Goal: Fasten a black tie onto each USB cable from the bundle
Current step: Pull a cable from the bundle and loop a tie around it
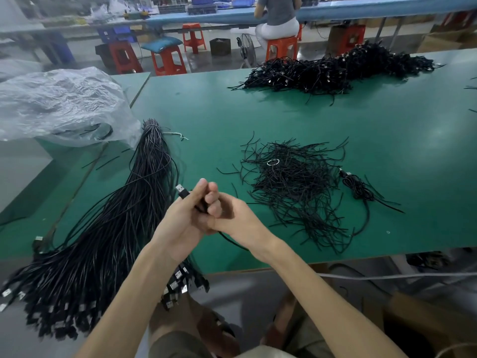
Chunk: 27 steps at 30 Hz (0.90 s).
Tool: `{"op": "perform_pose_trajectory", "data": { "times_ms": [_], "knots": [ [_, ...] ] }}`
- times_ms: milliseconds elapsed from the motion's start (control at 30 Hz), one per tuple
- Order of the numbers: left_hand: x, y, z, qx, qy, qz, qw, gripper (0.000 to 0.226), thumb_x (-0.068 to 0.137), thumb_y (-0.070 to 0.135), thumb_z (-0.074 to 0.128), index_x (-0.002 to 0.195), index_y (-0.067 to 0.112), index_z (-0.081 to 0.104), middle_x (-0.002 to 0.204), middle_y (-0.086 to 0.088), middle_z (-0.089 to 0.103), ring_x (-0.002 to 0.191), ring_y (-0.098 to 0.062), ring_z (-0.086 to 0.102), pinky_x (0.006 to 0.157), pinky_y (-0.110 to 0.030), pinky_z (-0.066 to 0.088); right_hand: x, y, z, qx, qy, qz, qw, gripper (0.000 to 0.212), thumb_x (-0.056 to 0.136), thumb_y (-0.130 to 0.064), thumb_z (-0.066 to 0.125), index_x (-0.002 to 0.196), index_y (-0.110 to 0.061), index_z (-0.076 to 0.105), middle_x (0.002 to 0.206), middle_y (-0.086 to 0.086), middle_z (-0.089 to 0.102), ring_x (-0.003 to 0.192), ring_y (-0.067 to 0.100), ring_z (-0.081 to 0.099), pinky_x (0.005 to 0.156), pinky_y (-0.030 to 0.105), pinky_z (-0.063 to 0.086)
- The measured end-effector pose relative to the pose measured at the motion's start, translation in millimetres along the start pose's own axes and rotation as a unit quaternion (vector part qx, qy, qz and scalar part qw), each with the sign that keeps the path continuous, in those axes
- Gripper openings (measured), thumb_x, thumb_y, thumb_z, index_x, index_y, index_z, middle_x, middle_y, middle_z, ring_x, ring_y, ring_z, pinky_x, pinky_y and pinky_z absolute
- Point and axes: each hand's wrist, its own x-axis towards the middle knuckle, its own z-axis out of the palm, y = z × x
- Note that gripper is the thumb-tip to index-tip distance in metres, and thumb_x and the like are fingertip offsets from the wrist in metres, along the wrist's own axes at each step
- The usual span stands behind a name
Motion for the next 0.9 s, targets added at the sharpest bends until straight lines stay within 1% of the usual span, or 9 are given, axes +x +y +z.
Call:
{"op": "perform_pose_trajectory", "data": {
  "times_ms": [100, 200, 267, 333, 400, 500, 667, 767, 900],
  "knots": [
    [-3.0, -4.1, 4.2, 0.022, -0.006, 0.001, 1.0, 0.029, 0.102, 0.039, 0.057, 0.094, 0.014, 0.07, 0.076, 0.002, 0.053, 0.069, -0.013, 0.056, 0.076, -0.031, 0.057, 1.2, 1.4, -3.9, -0.011, 0.015, -0.012, 1.0, 0.031, 0.09, 0.006, 0.071, 0.119, 0.004, 0.058, 0.085, 0.005, 0.051, 0.087, 0.015, 0.055, 0.09, 0.031, 0.054],
    [-4.7, -2.2, 8.5, 0.014, -0.01, -0.008, 1.0, 0.025, 0.102, 0.031, 0.058, 0.095, 0.011, 0.07, 0.079, -0.001, 0.055, 0.074, -0.017, 0.057, 0.081, -0.033, 0.055, -0.8, 6.5, 0.3, -0.015, 0.077, -0.034, 0.996, 0.024, 0.086, 0.002, 0.075, 0.106, -0.009, 0.066, 0.078, -0.007, 0.06, 0.079, 0.01, 0.06, 0.081, 0.036, 0.058],
    [-5.6, 1.3, 9.5, 0.042, -0.027, -0.015, 0.999, 0.018, 0.102, 0.022, 0.06, 0.099, 0.008, 0.069, 0.083, -0.005, 0.058, 0.08, -0.02, 0.058, 0.084, -0.038, 0.047, -3.8, 11.3, 5.3, -0.015, 0.125, -0.051, 0.991, 0.03, 0.081, -0.012, 0.078, 0.11, -0.02, 0.07, 0.086, -0.006, 0.068, 0.083, 0.01, 0.065, 0.083, 0.041, 0.061],
    [-6.9, 5.1, 10.1, 0.064, -0.057, -0.021, 0.996, 0.016, 0.101, 0.015, 0.06, 0.106, 0.005, 0.071, 0.091, -0.008, 0.063, 0.085, -0.022, 0.062, 0.086, -0.041, 0.04, -6.9, 17.6, 9.5, 0.006, 0.147, -0.075, 0.986, 0.032, 0.079, -0.021, 0.075, 0.109, -0.03, 0.071, 0.088, -0.008, 0.072, 0.086, 0.009, 0.069, 0.083, 0.037, 0.061],
    [-9.3, 7.9, 11.0, 0.076, -0.088, -0.025, 0.993, 0.023, 0.102, 0.013, 0.058, 0.117, 0.002, 0.071, 0.101, -0.01, 0.067, 0.092, -0.022, 0.065, 0.082, -0.031, 0.048, -8.8, 20.1, 12.4, 0.051, 0.164, -0.1, 0.98, 0.024, 0.08, -0.023, 0.073, 0.104, -0.028, 0.074, 0.082, 0.0, 0.072, 0.077, 0.012, 0.067, 0.075, 0.032, 0.06],
    [-11.9, 9.4, 11.0, 0.083, -0.091, -0.015, 0.992, 0.029, 0.101, 0.014, 0.058, 0.126, 0.004, 0.071, 0.109, -0.011, 0.073, 0.095, -0.018, 0.07, 0.076, -0.022, 0.054, -10.6, 19.7, 12.4, 0.09, 0.165, -0.115, 0.975, 0.018, 0.088, -0.012, 0.071, 0.1, -0.024, 0.077, 0.078, 0.01, 0.071, 0.067, 0.014, 0.064, 0.066, 0.028, 0.057],
    [-12.0, 12.1, 8.1, 0.162, -0.088, 0.01, 0.983, 0.03, 0.104, 0.016, 0.054, 0.127, 0.008, 0.07, 0.125, -0.022, 0.07, 0.115, -0.029, 0.066, 0.094, -0.032, 0.055, -11.0, 15.7, 12.9, 0.105, 0.17, -0.094, 0.975, 0.014, 0.089, -0.003, 0.075, 0.102, -0.01, 0.078, 0.084, 0.01, 0.078, 0.075, 0.013, 0.072, 0.069, 0.024, 0.058],
    [-14.8, 14.6, 5.4, 0.166, -0.12, 0.008, 0.979, 0.027, 0.106, 0.017, 0.053, 0.121, 0.005, 0.072, 0.124, -0.021, 0.07, 0.115, -0.029, 0.067, 0.094, -0.029, 0.054, -13.1, 13.5, 13.5, 0.155, 0.16, -0.08, 0.972, 0.028, 0.087, 0.002, 0.075, 0.113, -0.009, 0.077, 0.092, 0.005, 0.08, 0.083, 0.011, 0.074, 0.072, 0.02, 0.056],
    [-17.9, 15.5, -3.0, 0.19, -0.145, -0.015, 0.971, 0.028, 0.105, 0.021, 0.055, 0.119, 0.005, 0.072, 0.127, -0.023, 0.068, 0.121, -0.034, 0.064, 0.105, -0.035, 0.051, -17.8, 19.1, 16.1, 0.169, 0.141, -0.071, 0.973, 0.036, 0.088, 0.003, 0.075, 0.122, -0.007, 0.072, 0.105, 0.005, 0.079, 0.101, 0.016, 0.075, 0.082, 0.021, 0.058]
  ]
}}
